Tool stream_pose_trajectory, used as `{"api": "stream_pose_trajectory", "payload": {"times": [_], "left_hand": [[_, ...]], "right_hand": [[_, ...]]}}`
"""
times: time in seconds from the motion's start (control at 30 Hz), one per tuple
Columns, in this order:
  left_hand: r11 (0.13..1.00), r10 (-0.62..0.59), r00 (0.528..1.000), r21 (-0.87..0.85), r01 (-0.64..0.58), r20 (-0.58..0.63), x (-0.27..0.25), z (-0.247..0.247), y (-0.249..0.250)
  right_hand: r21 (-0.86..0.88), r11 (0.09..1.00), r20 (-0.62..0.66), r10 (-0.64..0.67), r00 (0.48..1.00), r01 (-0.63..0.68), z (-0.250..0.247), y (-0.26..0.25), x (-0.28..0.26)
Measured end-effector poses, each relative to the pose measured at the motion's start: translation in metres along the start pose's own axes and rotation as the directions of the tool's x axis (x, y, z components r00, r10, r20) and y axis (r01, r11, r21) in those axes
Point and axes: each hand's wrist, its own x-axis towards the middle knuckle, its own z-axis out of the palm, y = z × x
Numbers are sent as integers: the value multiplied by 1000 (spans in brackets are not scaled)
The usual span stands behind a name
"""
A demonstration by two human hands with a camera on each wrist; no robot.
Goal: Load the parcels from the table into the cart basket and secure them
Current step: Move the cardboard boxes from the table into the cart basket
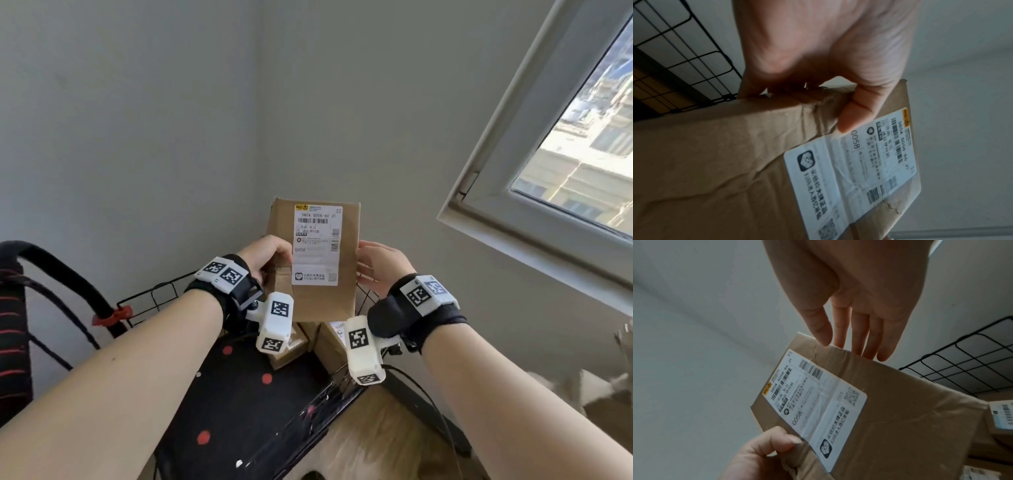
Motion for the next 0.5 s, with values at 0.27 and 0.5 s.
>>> {"api": "stream_pose_trajectory", "payload": {"times": [0.27,0.5], "left_hand": [[977,-172,980,-141,157,-102,96,-3,-41],[924,-363,908,-205,322,-209,181,-26,-84]], "right_hand": [[-77,990,103,130,986,-122,4,49,107],[-147,920,120,382,916,-364,24,89,209]]}}
